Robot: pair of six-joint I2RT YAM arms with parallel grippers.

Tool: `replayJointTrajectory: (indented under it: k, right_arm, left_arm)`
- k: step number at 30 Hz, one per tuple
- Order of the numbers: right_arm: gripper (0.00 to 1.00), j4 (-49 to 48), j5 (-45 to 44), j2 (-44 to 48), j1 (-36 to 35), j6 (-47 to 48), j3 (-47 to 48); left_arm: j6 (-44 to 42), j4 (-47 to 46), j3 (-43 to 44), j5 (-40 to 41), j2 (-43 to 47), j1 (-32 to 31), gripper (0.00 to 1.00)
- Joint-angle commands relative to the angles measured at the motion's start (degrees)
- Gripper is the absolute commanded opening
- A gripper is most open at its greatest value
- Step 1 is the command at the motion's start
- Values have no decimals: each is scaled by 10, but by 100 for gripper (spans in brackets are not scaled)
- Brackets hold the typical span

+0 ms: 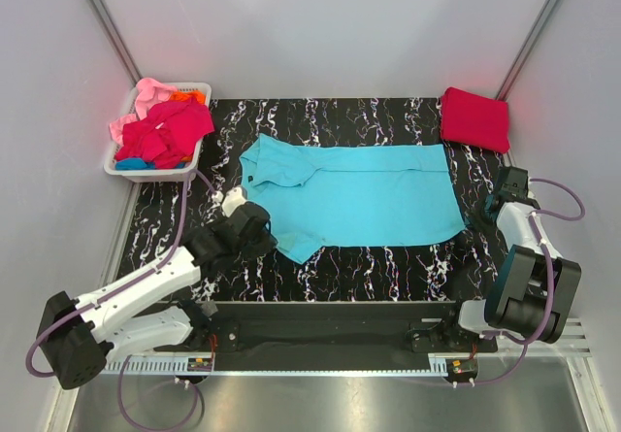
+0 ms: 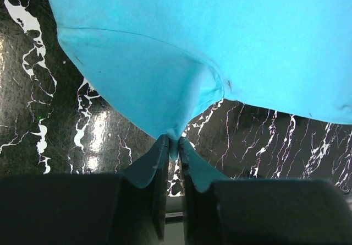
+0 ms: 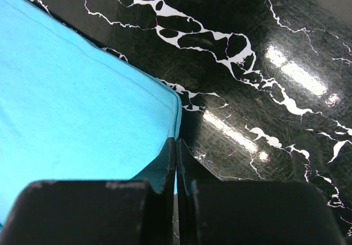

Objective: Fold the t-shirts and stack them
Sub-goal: Fold the tshirt

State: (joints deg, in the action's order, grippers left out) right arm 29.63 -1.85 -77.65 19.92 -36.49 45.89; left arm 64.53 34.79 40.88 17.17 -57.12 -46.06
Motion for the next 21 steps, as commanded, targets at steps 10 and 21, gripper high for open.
replayJointTrajectory:
  k: [10, 21]
  right_arm:
    - [0, -18, 12, 7, 2, 4, -5]
    - [0, -19, 17, 4, 2, 5, -5]
  left_arm:
    - [8, -13, 21, 14, 18, -25, 8]
    - [17, -2, 31, 35, 17, -46, 0]
